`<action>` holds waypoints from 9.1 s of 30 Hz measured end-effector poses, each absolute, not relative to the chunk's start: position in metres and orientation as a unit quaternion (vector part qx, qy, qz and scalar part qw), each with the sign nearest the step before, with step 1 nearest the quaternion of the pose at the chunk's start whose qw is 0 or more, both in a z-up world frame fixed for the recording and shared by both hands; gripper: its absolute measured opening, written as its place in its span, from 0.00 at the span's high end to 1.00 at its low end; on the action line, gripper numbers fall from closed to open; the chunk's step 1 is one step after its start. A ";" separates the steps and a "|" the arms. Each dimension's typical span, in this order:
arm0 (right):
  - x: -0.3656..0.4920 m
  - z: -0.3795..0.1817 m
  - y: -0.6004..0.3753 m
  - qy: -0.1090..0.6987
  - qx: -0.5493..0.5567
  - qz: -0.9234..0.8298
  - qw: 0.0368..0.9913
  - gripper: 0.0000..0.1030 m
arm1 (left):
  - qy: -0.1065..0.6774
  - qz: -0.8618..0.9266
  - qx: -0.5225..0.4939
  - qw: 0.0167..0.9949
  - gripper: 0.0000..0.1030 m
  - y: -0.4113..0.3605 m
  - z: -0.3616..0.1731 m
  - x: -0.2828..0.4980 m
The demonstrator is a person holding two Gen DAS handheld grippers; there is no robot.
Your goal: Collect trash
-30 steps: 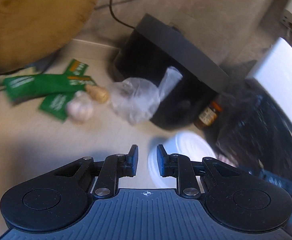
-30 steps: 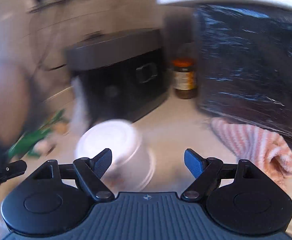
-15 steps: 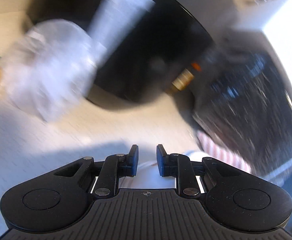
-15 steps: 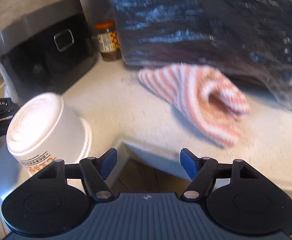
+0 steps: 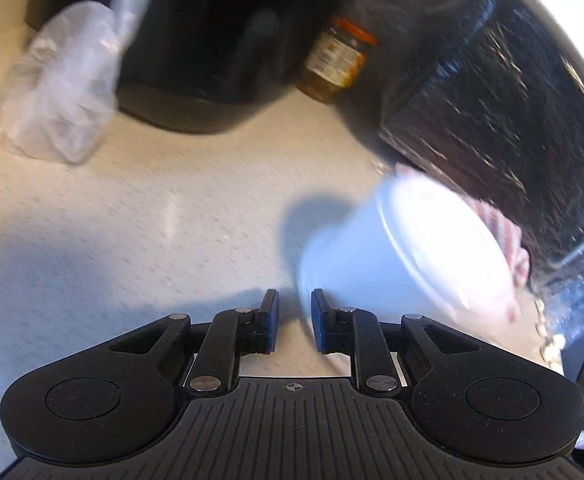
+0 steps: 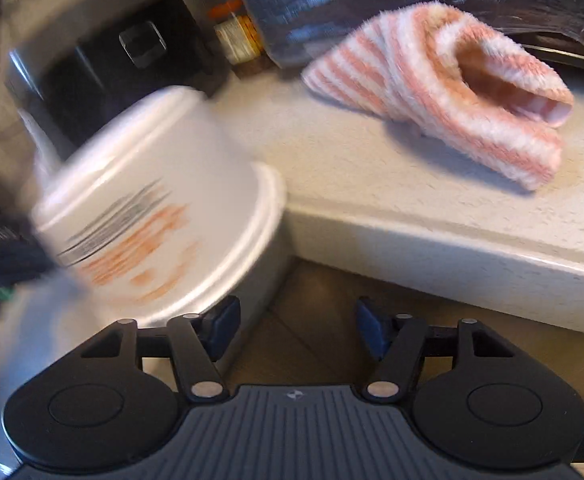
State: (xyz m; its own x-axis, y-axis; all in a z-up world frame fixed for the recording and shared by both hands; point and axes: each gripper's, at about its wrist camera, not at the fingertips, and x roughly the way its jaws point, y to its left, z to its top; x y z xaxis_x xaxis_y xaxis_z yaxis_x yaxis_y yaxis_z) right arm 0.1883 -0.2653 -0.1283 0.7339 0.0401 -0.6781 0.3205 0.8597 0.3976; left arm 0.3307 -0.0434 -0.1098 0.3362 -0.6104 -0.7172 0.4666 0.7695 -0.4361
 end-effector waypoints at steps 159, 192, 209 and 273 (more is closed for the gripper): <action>0.216 -0.032 -0.091 0.348 0.055 0.250 0.902 0.29 | 0.383 -0.027 -0.147 0.912 0.83 0.156 -0.037 0.161; 0.396 -0.077 0.043 0.440 -0.094 0.273 0.850 0.47 | 0.385 -0.044 -0.212 0.897 0.77 0.199 -0.046 0.134; 0.384 -0.068 0.041 0.429 -0.106 0.260 0.859 0.47 | 0.403 -0.056 -0.197 0.892 0.75 0.189 -0.051 0.140; -0.174 -0.209 -0.387 0.513 0.167 -0.196 0.819 0.47 | 0.676 -0.196 0.024 0.710 0.87 -0.213 -0.414 0.073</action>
